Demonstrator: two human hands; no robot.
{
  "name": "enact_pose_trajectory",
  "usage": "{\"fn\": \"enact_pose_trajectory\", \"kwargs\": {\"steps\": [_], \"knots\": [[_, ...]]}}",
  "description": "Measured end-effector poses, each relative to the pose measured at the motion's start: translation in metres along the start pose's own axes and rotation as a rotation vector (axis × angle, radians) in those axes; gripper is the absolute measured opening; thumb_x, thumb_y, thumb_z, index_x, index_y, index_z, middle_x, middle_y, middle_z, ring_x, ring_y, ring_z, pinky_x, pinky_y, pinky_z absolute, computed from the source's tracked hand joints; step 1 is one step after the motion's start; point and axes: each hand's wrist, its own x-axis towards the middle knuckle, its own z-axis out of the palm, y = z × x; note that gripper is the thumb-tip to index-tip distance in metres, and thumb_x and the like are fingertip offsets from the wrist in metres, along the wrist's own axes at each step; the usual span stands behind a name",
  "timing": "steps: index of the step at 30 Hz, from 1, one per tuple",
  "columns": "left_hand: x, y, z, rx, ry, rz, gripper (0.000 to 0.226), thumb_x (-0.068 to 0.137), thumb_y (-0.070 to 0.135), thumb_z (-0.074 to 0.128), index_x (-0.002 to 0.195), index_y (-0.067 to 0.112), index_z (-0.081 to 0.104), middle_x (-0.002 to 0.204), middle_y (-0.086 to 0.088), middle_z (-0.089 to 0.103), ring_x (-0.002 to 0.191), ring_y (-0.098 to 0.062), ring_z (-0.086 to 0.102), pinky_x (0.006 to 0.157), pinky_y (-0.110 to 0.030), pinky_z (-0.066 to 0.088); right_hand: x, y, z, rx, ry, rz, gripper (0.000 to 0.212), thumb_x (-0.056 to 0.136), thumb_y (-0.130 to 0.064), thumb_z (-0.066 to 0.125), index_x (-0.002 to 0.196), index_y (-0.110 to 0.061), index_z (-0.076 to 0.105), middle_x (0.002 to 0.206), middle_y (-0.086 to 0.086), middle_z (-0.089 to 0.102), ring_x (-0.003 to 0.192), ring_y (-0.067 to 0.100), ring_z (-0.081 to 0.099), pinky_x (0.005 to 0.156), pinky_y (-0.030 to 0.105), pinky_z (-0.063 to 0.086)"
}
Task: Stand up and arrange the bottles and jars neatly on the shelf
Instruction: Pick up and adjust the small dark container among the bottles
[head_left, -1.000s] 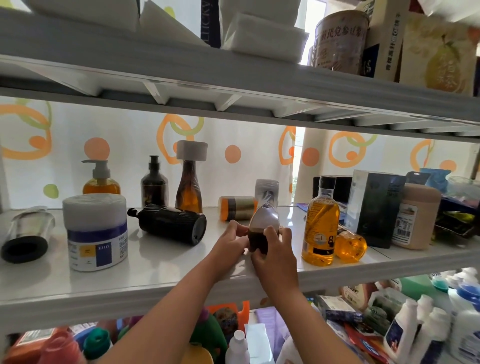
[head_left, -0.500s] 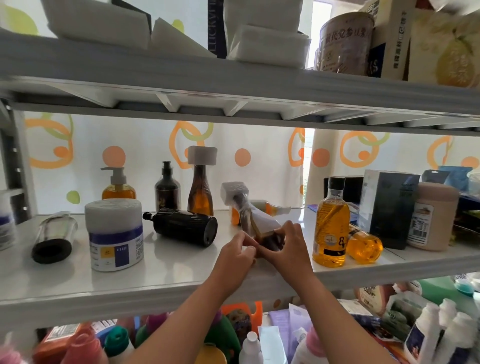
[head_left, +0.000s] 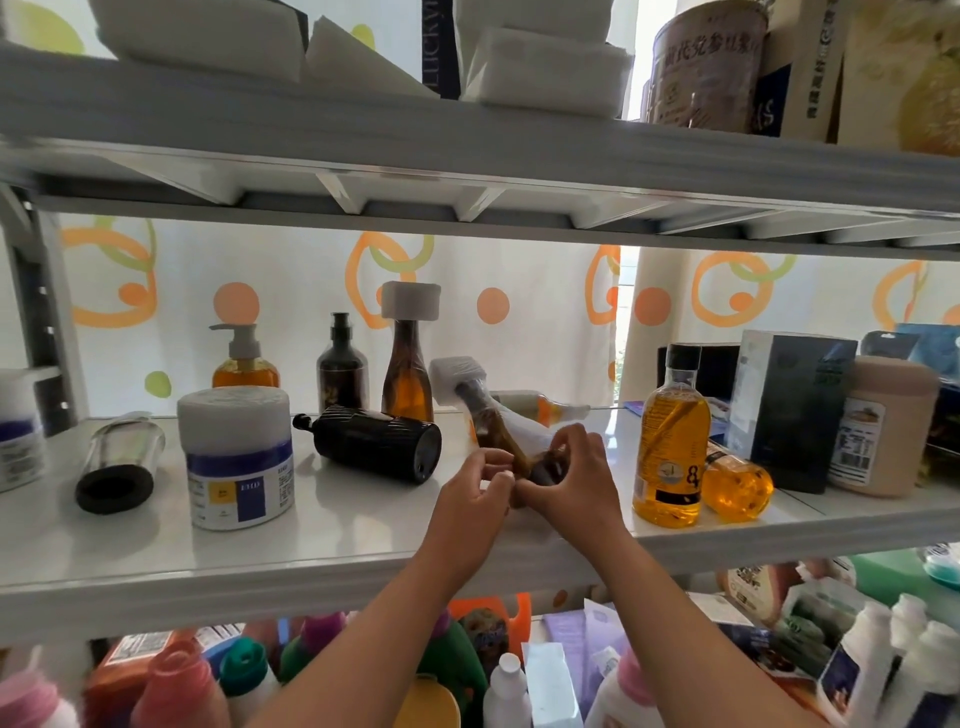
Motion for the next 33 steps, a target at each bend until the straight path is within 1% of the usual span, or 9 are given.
{"fn": "enact_pose_trajectory", "kwargs": {"steps": [3,6,8,11,14,17,20,27,33], "knots": [[0.006,0.001,0.000,0.015,0.032,-0.014,0.037,0.096,0.026,0.043,0.134,0.027,0.042,0.133,-0.001,0.042,0.113,-0.014,0.049,0.090,-0.023,0.045,-0.001,-0.008,0.006,-0.040,-0.017,-0.027,0.067,0.067,-0.043,0.078,0.121,-0.025,0.042,0.119,0.002,0.043,0.103,0.016,0.053,0.076,0.013,0.044],[0.008,0.002,-0.001,0.080,0.020,-0.021,0.048,0.097,0.032,0.044,0.143,0.030,0.031,0.141,0.001,0.035,0.125,-0.014,0.039,0.100,-0.027,0.035,-0.002,-0.017,0.013,-0.100,-0.047,-0.019,0.058,0.074,-0.036,0.073,0.123,-0.025,0.044,0.124,0.004,0.042,0.107,0.022,0.055,0.080,0.020,0.046],[0.007,0.002,-0.003,0.093,0.013,-0.005,0.048,0.097,0.030,0.044,0.143,0.029,0.032,0.144,-0.001,0.042,0.126,-0.014,0.042,0.099,-0.025,0.035,-0.002,-0.018,0.016,-0.073,-0.070,-0.017,0.058,0.077,-0.033,0.071,0.126,-0.025,0.043,0.126,0.006,0.044,0.109,0.022,0.054,0.082,0.020,0.045],[0.007,0.000,-0.008,0.084,0.024,-0.011,0.045,0.097,0.030,0.044,0.141,0.030,0.038,0.136,0.001,0.053,0.114,-0.008,0.050,0.093,-0.020,0.040,0.001,-0.018,0.014,-0.038,-0.088,-0.028,0.057,0.076,-0.033,0.072,0.126,-0.022,0.045,0.124,0.009,0.051,0.106,0.020,0.054,0.078,0.015,0.040],[0.009,-0.004,-0.010,0.033,0.007,-0.019,0.043,0.096,0.034,0.045,0.139,0.034,0.041,0.134,0.000,0.056,0.118,-0.013,0.054,0.101,-0.031,0.046,0.006,-0.016,0.009,-0.013,-0.074,-0.018,0.056,0.073,-0.036,0.074,0.122,-0.021,0.052,0.117,0.009,0.058,0.098,0.017,0.054,0.074,0.016,0.040],[0.007,-0.002,-0.009,0.039,-0.027,-0.014,0.044,0.097,0.033,0.042,0.141,0.033,0.039,0.140,0.000,0.050,0.125,-0.014,0.049,0.105,-0.031,0.042,0.007,-0.013,0.010,0.016,-0.054,-0.003,0.057,0.072,-0.040,0.074,0.122,-0.021,0.053,0.119,0.007,0.061,0.102,0.020,0.059,0.081,0.022,0.049],[0.007,-0.002,-0.006,0.040,-0.044,0.000,0.046,0.098,0.030,0.039,0.144,0.029,0.034,0.145,-0.002,0.043,0.130,-0.015,0.044,0.110,-0.035,0.038,0.005,-0.015,0.011,0.005,-0.043,-0.005,0.057,0.075,-0.037,0.073,0.125,-0.018,0.053,0.122,0.007,0.061,0.106,0.022,0.060,0.087,0.027,0.049],[0.012,-0.007,-0.009,-0.098,-0.104,-0.105,0.050,0.092,0.038,0.044,0.140,0.040,0.032,0.149,0.000,0.037,0.133,-0.018,0.039,0.112,-0.042,0.034,0.002,-0.022,0.023,-0.127,0.016,-0.015,0.051,0.080,-0.032,0.069,0.125,-0.017,0.052,0.118,0.007,0.060,0.103,0.021,0.061,0.084,0.021,0.044],[0.016,-0.004,-0.010,-0.151,-0.168,-0.123,0.046,0.099,0.026,0.039,0.143,0.035,0.029,0.149,0.001,0.034,0.133,-0.015,0.036,0.113,-0.038,0.031,0.000,-0.021,0.029,-0.185,0.076,-0.008,0.052,0.081,-0.032,0.068,0.128,-0.016,0.050,0.122,0.009,0.057,0.106,0.023,0.060,0.089,0.025,0.047]]}}
